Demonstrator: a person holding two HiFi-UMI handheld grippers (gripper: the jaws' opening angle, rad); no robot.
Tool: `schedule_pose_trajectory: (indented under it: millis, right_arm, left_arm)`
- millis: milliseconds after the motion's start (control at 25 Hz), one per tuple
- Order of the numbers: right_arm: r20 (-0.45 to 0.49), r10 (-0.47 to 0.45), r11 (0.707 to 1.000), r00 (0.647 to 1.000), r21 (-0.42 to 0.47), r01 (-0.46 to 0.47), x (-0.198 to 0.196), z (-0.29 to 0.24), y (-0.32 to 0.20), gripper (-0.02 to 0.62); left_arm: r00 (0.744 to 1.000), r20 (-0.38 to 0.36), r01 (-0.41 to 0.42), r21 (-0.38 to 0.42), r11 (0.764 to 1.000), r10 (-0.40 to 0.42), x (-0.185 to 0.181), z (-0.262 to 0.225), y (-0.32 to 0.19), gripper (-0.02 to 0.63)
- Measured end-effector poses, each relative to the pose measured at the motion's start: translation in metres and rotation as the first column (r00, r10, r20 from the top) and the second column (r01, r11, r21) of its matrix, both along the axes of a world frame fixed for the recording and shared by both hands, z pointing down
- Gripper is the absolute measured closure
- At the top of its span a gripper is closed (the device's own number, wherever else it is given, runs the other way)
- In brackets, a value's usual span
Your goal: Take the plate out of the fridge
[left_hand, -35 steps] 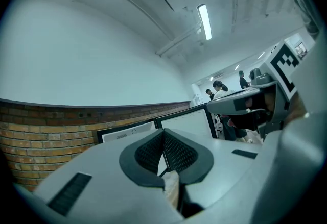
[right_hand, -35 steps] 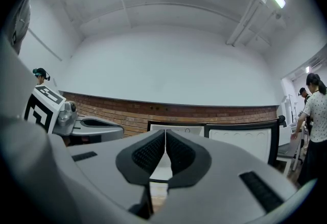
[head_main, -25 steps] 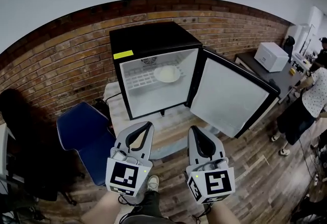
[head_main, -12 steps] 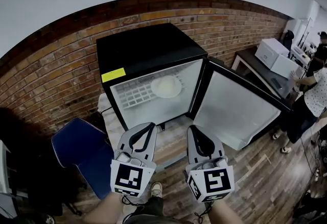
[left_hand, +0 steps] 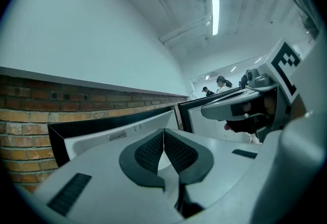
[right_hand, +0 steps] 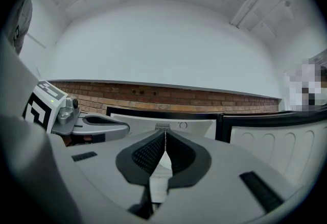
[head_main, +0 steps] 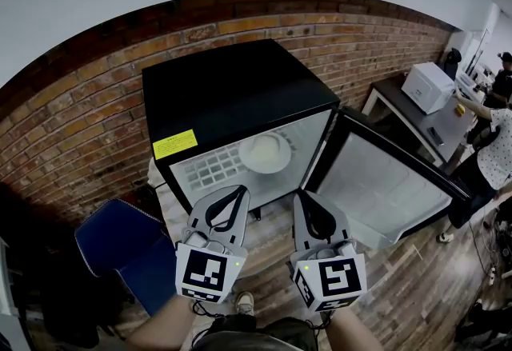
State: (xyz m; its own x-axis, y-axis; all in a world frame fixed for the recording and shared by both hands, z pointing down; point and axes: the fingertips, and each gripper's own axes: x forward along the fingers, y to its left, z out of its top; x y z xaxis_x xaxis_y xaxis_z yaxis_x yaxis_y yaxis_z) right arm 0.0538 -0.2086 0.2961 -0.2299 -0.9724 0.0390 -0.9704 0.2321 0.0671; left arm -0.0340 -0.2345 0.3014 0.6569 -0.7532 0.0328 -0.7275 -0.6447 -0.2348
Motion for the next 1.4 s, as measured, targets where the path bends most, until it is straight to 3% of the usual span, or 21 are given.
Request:
schedule_pose_trajectory:
  millis: [880, 1160, 1240, 1320, 1400]
  right_arm:
    - [0.079, -0.075, 0.996, 0.994, -0.045, 0.079, 0.029, 0.020, -0.069, 0.565]
    - [0.150, -0.108, 0.993, 0.983, -0.022, 0.112, 0.030, 0.016, -0.089, 0.560]
    - [0.206, -0.114, 0.992, 0.972, -0.032, 0.123, 0.032, 0.019, -0.097, 0.535]
    - [0.261, -0.118, 0.989, 0.958, -0.053, 0.136, 0.033, 0.026, -0.105, 0.466]
    - [0.301, -0.111, 0.988, 0.947, -0.074, 0.139, 0.034, 0.034, -0.114, 0.453]
  left_arm:
    - [0.992, 0.026, 0.128, -0.027, 0.991, -0.128, 0.023, 0.020, -0.051, 0.588]
    - [0.989, 0.034, 0.144, -0.035, 0.989, -0.143, 0.025, 0.027, -0.067, 0.588]
    - [0.988, 0.038, 0.149, -0.041, 0.988, -0.147, 0.025, 0.032, -0.072, 0.588]
    - [0.987, 0.043, 0.155, -0.048, 0.987, -0.153, 0.024, 0.037, -0.078, 0.588]
    - [0.986, 0.047, 0.160, -0.058, 0.985, -0.158, 0.023, 0.043, -0.083, 0.588]
